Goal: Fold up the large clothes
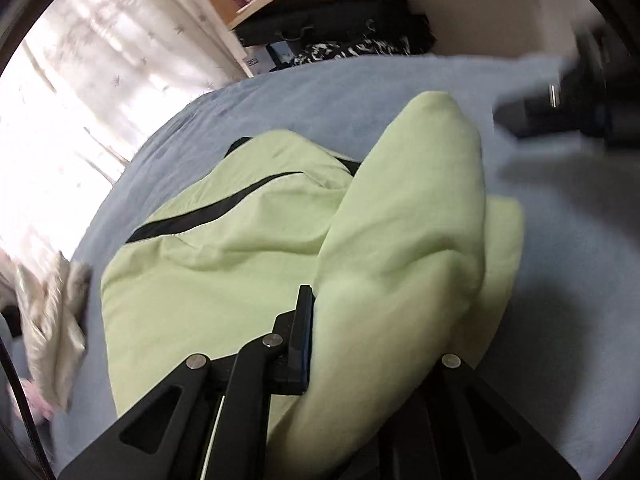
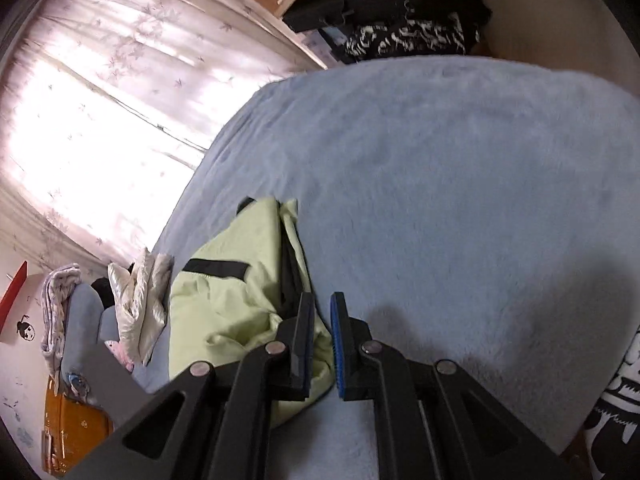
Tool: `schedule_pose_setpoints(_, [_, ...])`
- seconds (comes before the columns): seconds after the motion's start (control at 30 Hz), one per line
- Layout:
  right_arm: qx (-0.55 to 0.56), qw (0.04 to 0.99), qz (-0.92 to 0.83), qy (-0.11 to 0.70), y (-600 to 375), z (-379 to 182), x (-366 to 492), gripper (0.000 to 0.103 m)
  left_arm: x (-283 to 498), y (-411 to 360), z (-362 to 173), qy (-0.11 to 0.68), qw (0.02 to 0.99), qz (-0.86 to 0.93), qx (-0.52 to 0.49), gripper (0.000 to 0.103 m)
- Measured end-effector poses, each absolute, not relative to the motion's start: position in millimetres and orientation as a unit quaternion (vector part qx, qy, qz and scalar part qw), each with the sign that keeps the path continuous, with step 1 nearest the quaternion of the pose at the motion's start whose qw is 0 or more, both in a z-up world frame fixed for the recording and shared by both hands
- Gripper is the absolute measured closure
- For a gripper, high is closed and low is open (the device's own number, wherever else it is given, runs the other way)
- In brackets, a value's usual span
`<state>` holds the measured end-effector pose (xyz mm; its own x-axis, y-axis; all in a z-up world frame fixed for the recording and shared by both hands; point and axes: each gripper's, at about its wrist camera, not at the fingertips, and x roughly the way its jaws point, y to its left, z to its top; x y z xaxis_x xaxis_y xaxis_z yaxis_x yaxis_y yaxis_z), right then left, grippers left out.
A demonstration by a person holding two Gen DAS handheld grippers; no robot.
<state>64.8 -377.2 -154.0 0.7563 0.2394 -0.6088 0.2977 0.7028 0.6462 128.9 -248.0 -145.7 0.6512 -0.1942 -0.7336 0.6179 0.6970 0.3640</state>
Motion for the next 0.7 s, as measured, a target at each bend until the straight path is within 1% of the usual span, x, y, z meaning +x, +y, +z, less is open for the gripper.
schedule_pose_setpoints(0.07, [0.383, 0.853, -0.012, 0.354, -377, -157, 63, 0.095, 128, -242, -140, 0.350, 0.860, -0.241, 0.283, 0.095])
schedule_pose_setpoints(0.13, [0.378, 0.851, -0.009, 0.364, -384, -160, 65, 0.095, 126, -242, -143, 0.351, 0.856, -0.240, 0.293, 0.095])
schedule_pose_setpoints(0.2, [0.370, 0.848, -0.007, 0.379, -384, -163, 76, 0.095, 126, -240, -147, 0.363, 0.850, -0.241, 0.295, 0.091])
schedule_pose_setpoints(0.23, [0.365, 0.848, -0.006, 0.384, -383, -163, 79, 0.095, 124, -237, -145, 0.365, 0.850, -0.246, 0.289, 0.084])
schedule_pose_setpoints(0.27, [0.362, 0.847, -0.005, 0.389, -381, -162, 81, 0.095, 121, -232, -140, 0.367, 0.850, -0.257, 0.278, 0.073])
schedule_pose_setpoints(0.3, [0.358, 0.848, -0.002, 0.391, -380, -159, 82, 0.095, 120, -229, -137, 0.371, 0.848, -0.267, 0.269, 0.065])
schedule_pose_setpoints(0.33, [0.354, 0.849, 0.002, 0.393, -379, -154, 82, 0.094, 116, -225, -132, 0.373, 0.846, -0.275, 0.263, 0.044])
schedule_pose_setpoints(0.37, [0.349, 0.851, 0.003, 0.393, -380, -150, 83, 0.088, 111, -221, -126, 0.369, 0.846, -0.283, 0.262, 0.023])
schedule_pose_setpoints(0.4, [0.345, 0.853, 0.004, 0.392, -380, -145, 84, 0.077, 105, -217, -122, 0.361, 0.848, -0.287, 0.262, 0.020])
schedule_pose_setpoints(0.47, [0.341, 0.857, 0.011, 0.386, -380, -136, 85, 0.064, 89, -205, -108, 0.333, 0.856, -0.293, 0.266, 0.020])
schedule_pose_setpoints(0.6, [0.332, 0.857, 0.041, 0.391, -375, -122, 97, 0.064, 74, -177, -87, 0.311, 0.875, -0.272, 0.254, 0.020])
schedule_pose_setpoints(0.7, [0.339, 0.842, 0.071, 0.414, -371, -122, 115, 0.064, 82, -146, -73, 0.320, 0.892, -0.238, 0.214, 0.020])
